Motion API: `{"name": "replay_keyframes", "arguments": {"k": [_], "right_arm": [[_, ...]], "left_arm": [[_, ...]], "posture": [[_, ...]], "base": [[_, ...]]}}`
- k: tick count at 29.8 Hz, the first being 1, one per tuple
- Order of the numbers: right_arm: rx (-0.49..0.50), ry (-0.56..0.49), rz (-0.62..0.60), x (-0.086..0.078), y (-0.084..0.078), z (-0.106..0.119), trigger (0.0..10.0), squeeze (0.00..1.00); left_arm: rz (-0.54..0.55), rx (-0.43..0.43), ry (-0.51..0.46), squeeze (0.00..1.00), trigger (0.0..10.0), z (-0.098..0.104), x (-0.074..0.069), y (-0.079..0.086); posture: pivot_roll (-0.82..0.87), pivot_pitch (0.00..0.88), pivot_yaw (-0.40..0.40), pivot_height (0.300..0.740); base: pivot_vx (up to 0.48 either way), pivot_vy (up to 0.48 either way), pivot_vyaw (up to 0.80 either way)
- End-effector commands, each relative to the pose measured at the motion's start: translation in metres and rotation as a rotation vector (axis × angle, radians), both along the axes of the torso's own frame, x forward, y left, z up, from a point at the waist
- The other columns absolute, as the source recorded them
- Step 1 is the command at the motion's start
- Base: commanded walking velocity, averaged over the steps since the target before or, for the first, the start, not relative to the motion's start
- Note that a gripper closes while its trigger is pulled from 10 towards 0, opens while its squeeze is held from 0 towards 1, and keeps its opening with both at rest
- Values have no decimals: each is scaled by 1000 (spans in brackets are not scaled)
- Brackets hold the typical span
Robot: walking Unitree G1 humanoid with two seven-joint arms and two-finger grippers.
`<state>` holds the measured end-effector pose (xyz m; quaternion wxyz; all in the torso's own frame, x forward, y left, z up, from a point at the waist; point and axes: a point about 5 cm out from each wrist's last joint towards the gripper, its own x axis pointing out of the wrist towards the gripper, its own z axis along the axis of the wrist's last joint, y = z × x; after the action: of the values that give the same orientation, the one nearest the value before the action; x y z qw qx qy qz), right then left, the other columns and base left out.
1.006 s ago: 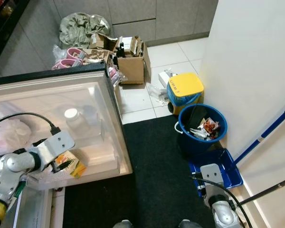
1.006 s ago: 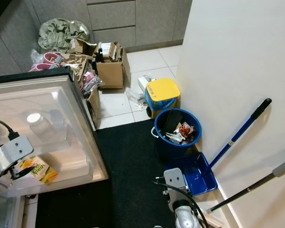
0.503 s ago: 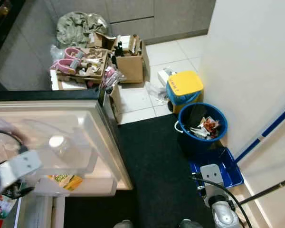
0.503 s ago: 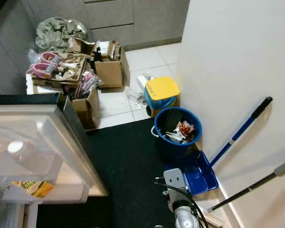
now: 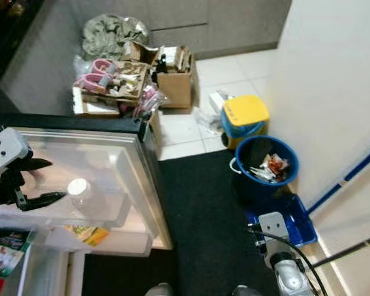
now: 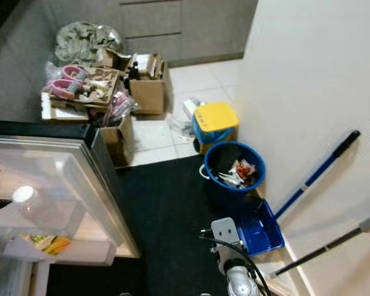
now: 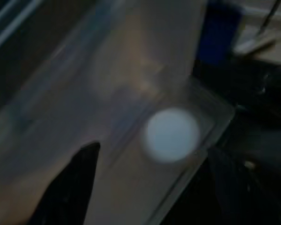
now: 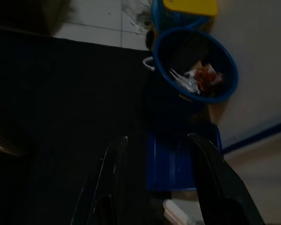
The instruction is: Restocking fridge
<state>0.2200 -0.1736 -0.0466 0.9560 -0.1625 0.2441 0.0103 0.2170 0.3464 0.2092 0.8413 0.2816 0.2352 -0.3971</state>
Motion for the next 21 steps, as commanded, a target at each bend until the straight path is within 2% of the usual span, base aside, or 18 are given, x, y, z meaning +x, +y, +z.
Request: {"name": "replay_keyframes", "arguments": {"k": [1, 4, 9, 11, 13, 14, 15, 17, 19, 21], "right_arm": [[9, 18, 12, -2, 7, -3, 10000, 0], [11, 18, 14, -2, 8, -3, 10000, 0], [11, 20, 17, 0, 8, -3, 10000, 0], [11, 21, 17, 0, 7, -3, 10000, 0], [10, 25, 13, -1, 6, -3, 10000, 0], [10, 25, 13, -1, 6, -3, 10000, 0], [13, 29, 10, -2, 8, -4, 10000, 0], [16, 35, 9, -3, 10, -5, 10000, 0], [16, 44, 9, -5, 11, -6, 10000, 0], [16, 46, 9, -5, 11, -7, 10000, 0]], "left_arm": [[-30, 25, 82, 0, 10000, 0, -12, 3], [-30, 23, 127, 0, 10000, -7, -20, 6], [1, 31, 310, 0, 10000, -20, -55, 25], [5, 36, 332, 0, 10000, -20, -59, 27], [37, 48, 407, 0, 10000, -23, -77, 39], [37, 48, 407, 0, 10000, -23, -77, 39], [99, 68, 494, 0, 10000, -37, -97, 53], [138, 81, 585, 0, 10000, -62, -115, 58], [181, 80, 625, 0, 10000, -90, -124, 53], [190, 76, 635, 0, 10000, -98, -126, 51]], "posture": [[119, 106, 41, 740], [124, 104, 44, 740], [134, 105, 47, 740], [134, 105, 47, 740], [162, 116, 61, 740], [162, 116, 61, 740], [159, 119, 63, 740], [154, 121, 64, 740], [136, 124, 62, 740], [132, 123, 62, 740]], "base": [[0, 0, 0], [0, 0, 0], [0, 0, 0], [0, 0, 0], [0, 0, 0], [0, 0, 0], [0, 0, 0], [0, 0, 0], [0, 0, 0], [0, 0, 0]]}}
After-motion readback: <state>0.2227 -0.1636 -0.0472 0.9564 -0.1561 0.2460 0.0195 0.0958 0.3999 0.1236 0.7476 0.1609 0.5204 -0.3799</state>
